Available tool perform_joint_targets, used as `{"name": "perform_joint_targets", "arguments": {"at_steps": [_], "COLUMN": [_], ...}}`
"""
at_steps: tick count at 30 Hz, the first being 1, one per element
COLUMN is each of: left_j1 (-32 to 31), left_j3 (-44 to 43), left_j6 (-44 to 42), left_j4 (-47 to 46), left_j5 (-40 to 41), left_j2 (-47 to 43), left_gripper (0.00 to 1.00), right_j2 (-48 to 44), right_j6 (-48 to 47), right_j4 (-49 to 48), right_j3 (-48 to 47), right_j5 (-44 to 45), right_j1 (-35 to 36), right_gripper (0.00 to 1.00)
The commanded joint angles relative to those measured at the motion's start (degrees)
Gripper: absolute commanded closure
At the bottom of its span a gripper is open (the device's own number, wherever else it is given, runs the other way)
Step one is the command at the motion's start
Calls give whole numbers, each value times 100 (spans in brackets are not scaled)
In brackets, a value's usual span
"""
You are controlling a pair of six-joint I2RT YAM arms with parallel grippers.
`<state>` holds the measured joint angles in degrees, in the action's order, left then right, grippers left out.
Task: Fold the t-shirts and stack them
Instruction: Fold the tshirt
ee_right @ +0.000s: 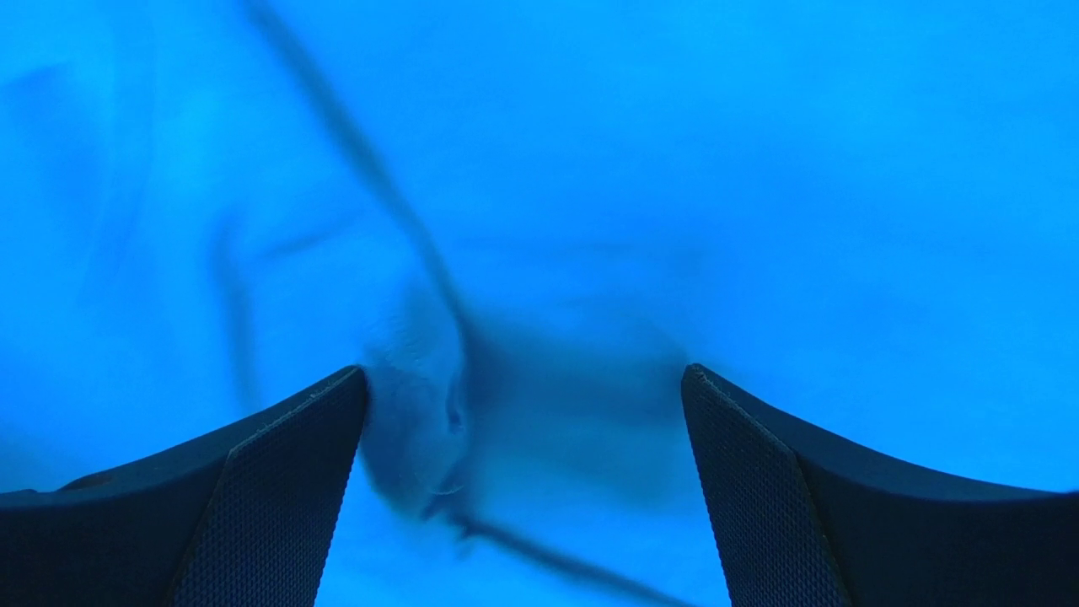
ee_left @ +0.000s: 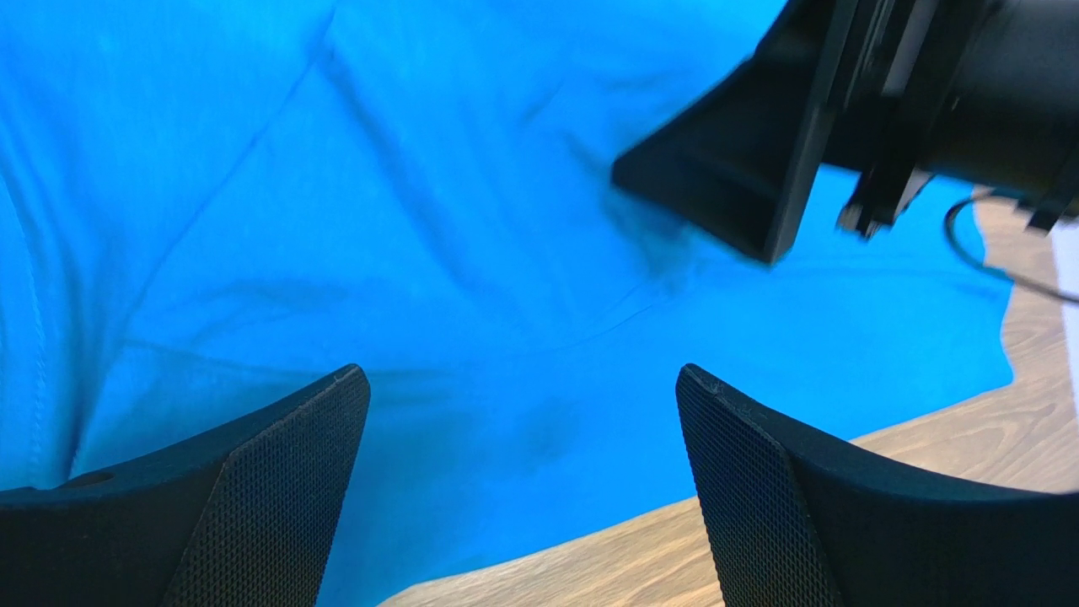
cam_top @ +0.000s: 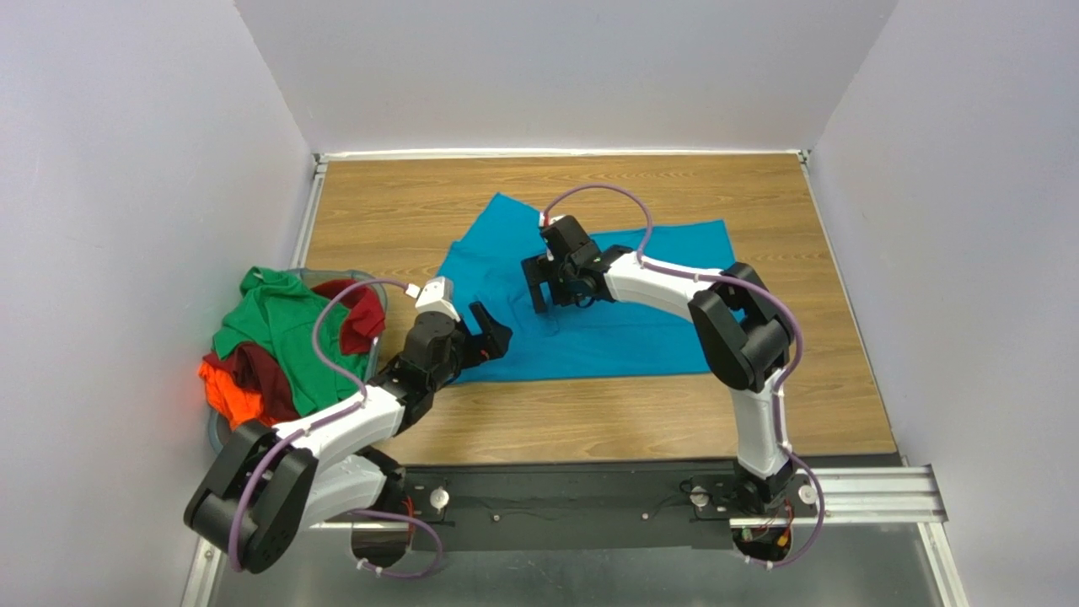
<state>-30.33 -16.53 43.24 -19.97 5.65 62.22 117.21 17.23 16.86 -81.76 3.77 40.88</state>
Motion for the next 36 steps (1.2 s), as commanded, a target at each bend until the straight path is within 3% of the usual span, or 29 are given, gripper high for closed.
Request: {"name": "perform_joint_targets", "arguments": {"at_steps": [1, 11, 24, 36], "left_j1": [44, 44, 88, 97], "left_j3": [115, 159, -51, -280], "left_j6": [184, 211, 457, 615], "left_j4": [-279, -289, 290, 686], "left_j5": [-204, -196, -90, -152], "left_j2": [238, 616, 756, 977], "left_gripper": [2, 2, 2, 2], "right_j2": [329, 443, -101, -14], "right_j6": [-282, -581, -686, -941], "right_j4": [458, 546, 546, 537], "right_j3": [-235, -420, -306, 98], "right_j5": [1257, 1934, 1407, 1767], "right_j1": [16, 16, 16, 16], "right_gripper": [0, 0, 0, 0]}}
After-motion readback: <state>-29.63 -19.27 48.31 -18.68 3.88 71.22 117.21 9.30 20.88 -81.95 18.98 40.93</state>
